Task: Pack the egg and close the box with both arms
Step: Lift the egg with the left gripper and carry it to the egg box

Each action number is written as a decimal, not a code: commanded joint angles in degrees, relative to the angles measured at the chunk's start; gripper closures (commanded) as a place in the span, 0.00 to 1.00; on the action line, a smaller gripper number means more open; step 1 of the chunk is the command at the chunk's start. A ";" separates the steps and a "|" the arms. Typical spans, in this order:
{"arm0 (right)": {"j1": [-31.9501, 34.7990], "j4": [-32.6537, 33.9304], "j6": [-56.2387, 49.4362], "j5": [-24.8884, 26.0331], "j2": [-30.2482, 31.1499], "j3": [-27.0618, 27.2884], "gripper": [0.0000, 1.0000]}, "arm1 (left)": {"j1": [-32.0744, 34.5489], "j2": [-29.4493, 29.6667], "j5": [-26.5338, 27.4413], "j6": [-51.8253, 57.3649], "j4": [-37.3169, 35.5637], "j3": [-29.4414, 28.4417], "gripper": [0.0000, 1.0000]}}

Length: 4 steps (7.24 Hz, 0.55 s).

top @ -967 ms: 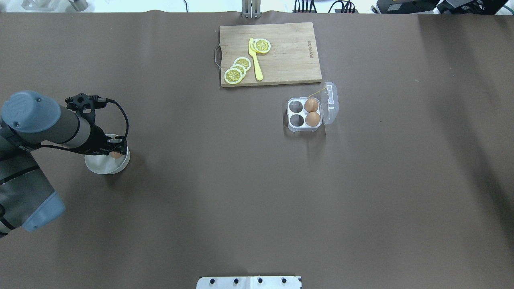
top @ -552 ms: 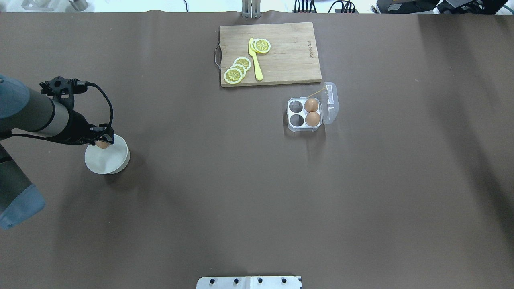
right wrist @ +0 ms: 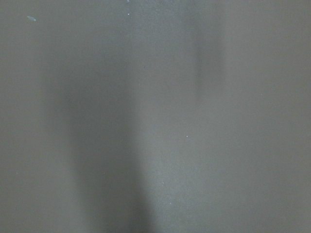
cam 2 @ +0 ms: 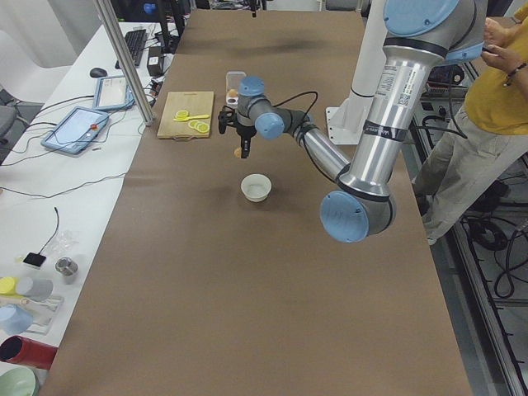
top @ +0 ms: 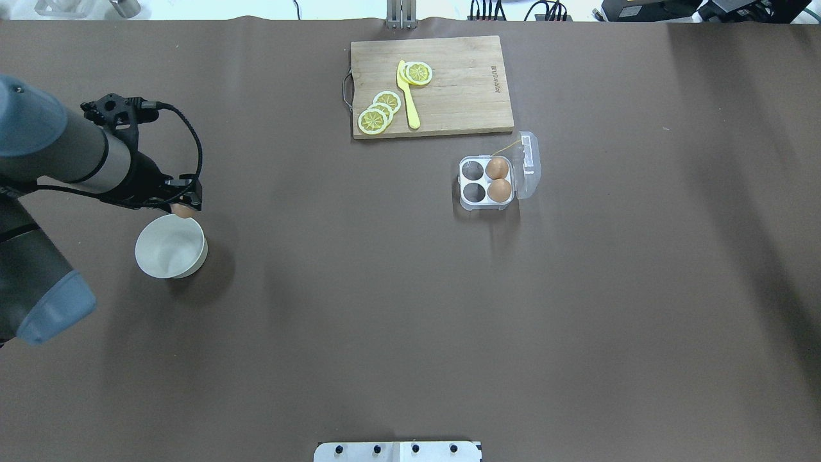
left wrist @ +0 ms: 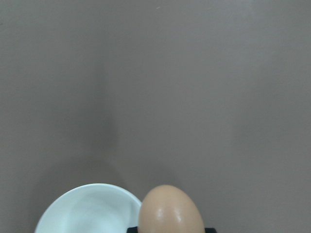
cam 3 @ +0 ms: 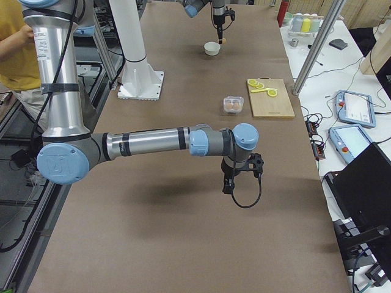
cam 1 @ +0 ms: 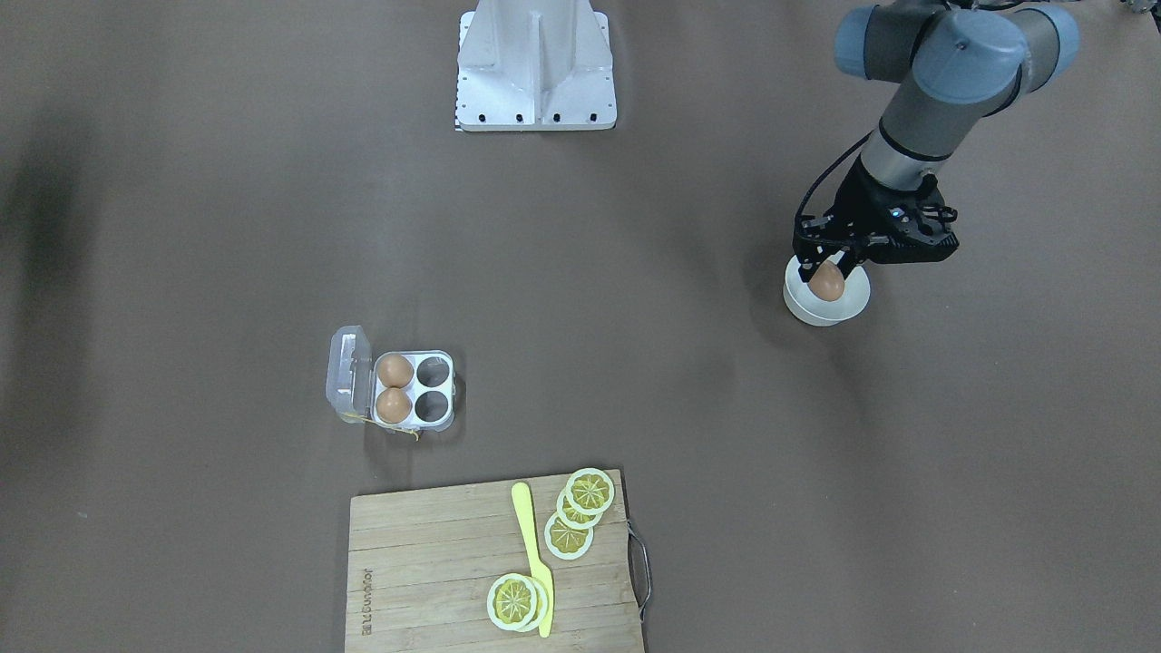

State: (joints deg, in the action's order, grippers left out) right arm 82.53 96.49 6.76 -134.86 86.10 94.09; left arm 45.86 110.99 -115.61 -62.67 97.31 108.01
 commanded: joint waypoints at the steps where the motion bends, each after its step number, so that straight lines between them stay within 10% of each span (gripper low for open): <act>1: 0.00 -0.07 -0.08 0.21 0.03 0.04 0.00 | -0.76 8.07 0.30 0.09 -0.45 -4.02 0.78; 4: 0.00 -0.07 -0.70 0.30 -0.32 -0.32 0.00 | -4.98 18.52 0.56 0.35 0.69 -12.70 0.81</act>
State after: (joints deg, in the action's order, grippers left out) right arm 82.53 96.42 6.26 -134.58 85.95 93.88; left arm 42.48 124.77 -115.10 -62.43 97.51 99.54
